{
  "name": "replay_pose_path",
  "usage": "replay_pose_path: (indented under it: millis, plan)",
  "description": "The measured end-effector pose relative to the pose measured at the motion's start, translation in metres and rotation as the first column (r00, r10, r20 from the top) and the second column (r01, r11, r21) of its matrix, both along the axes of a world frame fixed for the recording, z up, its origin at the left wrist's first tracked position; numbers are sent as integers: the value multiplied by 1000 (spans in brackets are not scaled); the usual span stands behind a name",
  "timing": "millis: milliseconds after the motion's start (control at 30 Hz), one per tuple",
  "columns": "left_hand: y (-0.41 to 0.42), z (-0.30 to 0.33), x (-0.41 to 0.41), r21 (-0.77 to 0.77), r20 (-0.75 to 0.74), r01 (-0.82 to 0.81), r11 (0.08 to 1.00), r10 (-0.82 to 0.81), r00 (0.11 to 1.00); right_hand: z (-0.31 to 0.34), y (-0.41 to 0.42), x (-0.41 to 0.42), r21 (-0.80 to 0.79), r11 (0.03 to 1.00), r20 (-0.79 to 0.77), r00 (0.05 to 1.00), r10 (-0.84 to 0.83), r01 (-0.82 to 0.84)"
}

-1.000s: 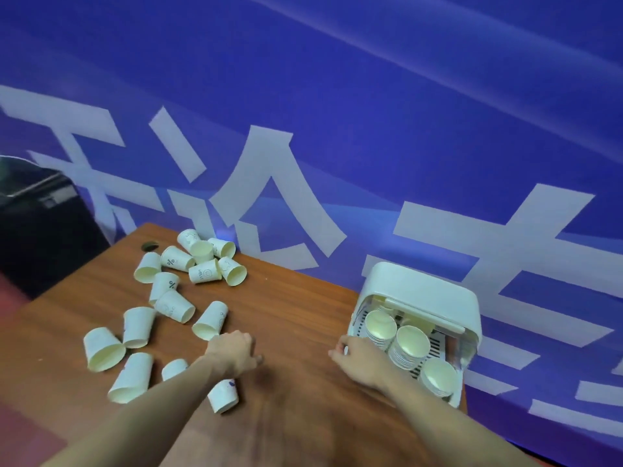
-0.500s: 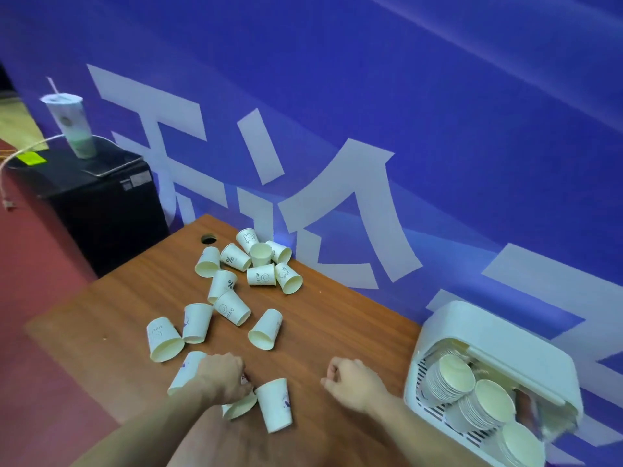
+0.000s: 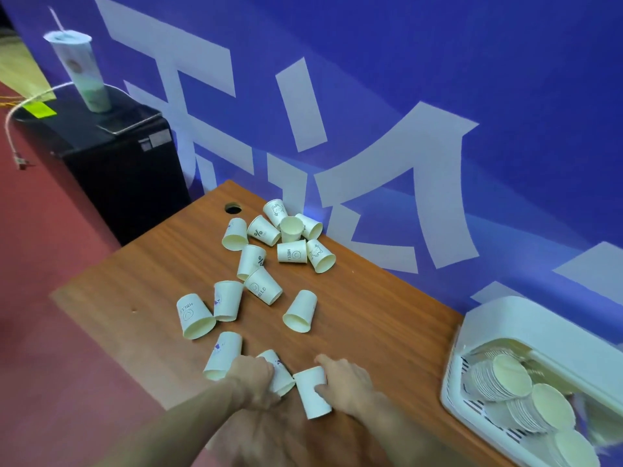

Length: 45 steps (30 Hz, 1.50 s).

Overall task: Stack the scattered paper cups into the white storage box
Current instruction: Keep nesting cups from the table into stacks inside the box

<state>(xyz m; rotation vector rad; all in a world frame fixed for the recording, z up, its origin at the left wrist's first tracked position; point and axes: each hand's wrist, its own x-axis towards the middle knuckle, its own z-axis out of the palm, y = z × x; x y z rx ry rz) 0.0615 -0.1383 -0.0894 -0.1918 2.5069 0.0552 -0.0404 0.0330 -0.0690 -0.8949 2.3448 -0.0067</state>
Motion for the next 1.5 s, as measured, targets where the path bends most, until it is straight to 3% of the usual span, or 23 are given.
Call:
replay_pose_path:
  millis: [200, 467, 833, 1167, 1500]
  plan:
    - [-10, 0, -3, 41, -3, 99, 994, -99, 995, -16, -13, 2, 138, 987, -11, 996, 87, -84]
    - [-18, 4, -18, 51, -21, 155, 987, -154, 988, -17, -11, -7, 135, 989, -43, 997, 64, -58]
    - [-16, 11, -35, 15, -168, -24, 1000, 26, 985, 10, 25, -40, -2, 983, -91, 979, -184, 184]
    - [6, 38, -36, 92, -199, -242, 966, 256, 946, 23, 85, -39, -94, 967, -173, 952, -251, 238]
    - [100, 65, -60, 146, -236, -166, 975, 197, 952, 49, 170, -33, -212, 951, -297, 912, -284, 227]
